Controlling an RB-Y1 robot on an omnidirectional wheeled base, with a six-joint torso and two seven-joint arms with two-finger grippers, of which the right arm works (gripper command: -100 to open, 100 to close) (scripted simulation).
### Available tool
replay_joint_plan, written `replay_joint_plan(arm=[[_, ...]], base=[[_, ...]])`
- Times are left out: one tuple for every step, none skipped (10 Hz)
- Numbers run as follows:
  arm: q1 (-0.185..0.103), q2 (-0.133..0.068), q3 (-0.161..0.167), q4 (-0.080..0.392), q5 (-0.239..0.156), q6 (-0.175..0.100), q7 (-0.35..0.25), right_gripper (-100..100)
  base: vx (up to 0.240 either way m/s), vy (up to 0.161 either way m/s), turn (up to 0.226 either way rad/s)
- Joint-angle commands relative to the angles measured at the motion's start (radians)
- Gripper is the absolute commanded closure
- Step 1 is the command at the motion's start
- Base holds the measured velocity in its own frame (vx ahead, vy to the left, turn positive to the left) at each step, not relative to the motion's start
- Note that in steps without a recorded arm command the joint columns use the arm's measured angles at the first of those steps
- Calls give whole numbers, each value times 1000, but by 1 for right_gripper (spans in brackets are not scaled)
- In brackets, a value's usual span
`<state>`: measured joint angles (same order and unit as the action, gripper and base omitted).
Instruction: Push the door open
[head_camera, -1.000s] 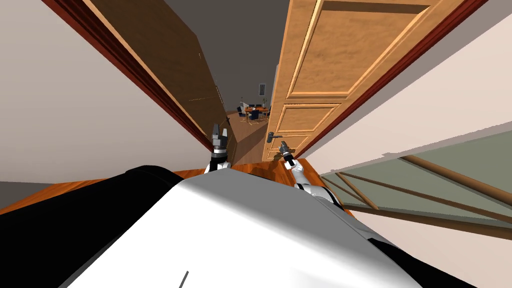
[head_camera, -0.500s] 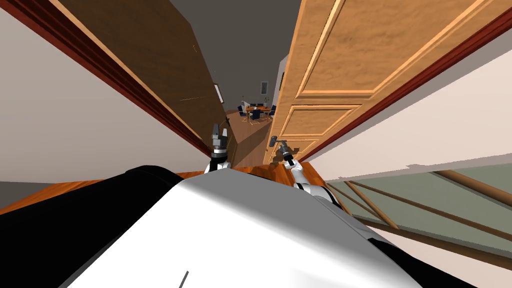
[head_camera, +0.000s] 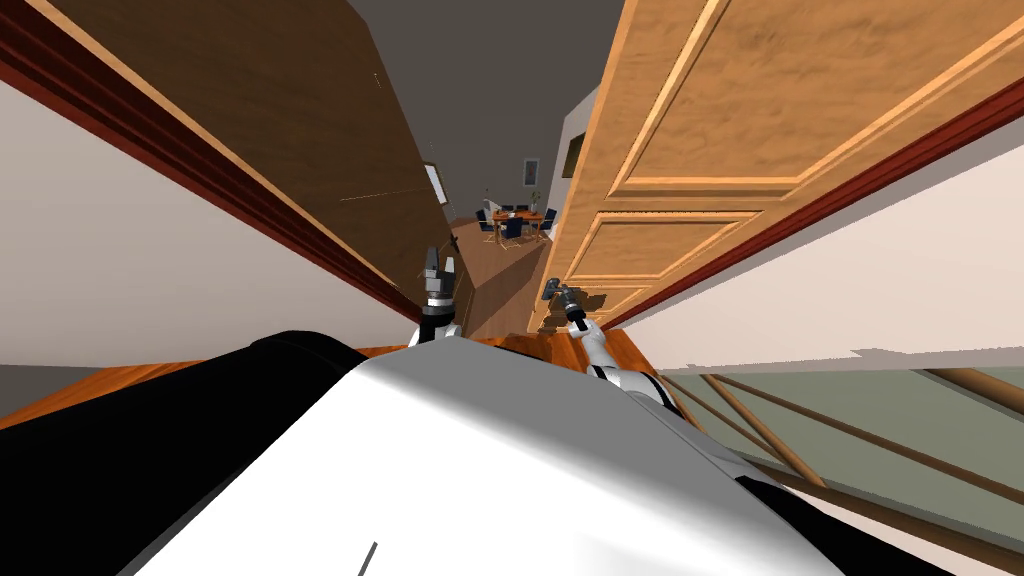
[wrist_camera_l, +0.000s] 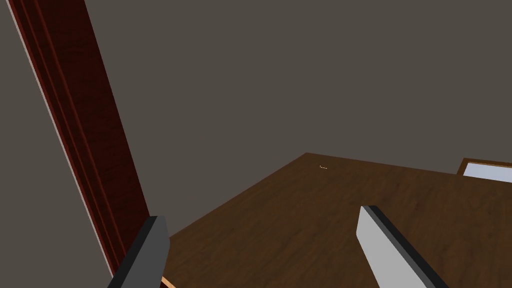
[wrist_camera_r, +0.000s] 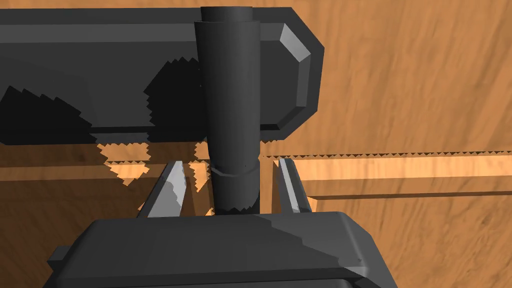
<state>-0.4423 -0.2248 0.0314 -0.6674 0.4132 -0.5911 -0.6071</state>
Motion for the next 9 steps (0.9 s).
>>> replay_joint_plan(arm=[[1,0,0,0,0,0,0,100],[1,0,0,0,0,0,0,100],[1,0,0,0,0,0,0,100],[1,0,0,0,0,0,0,100],[1,0,0,0,0,0,0,100],[2,-2,-11,3,-7,5,10,100],[2,-3,-14,3,-9,6,12,100],[3,-3,-21,4,-14,8,19,100],[3,-4,-30,5,-20,11,27,100]], base=[[-30,-5,2],[-24,-6,5],[-15,-4,-4],[-9,-1,-5],[0,0,0],[100,33,-30],[151,66,-35],[188,99,-34],[187,101,-33]])
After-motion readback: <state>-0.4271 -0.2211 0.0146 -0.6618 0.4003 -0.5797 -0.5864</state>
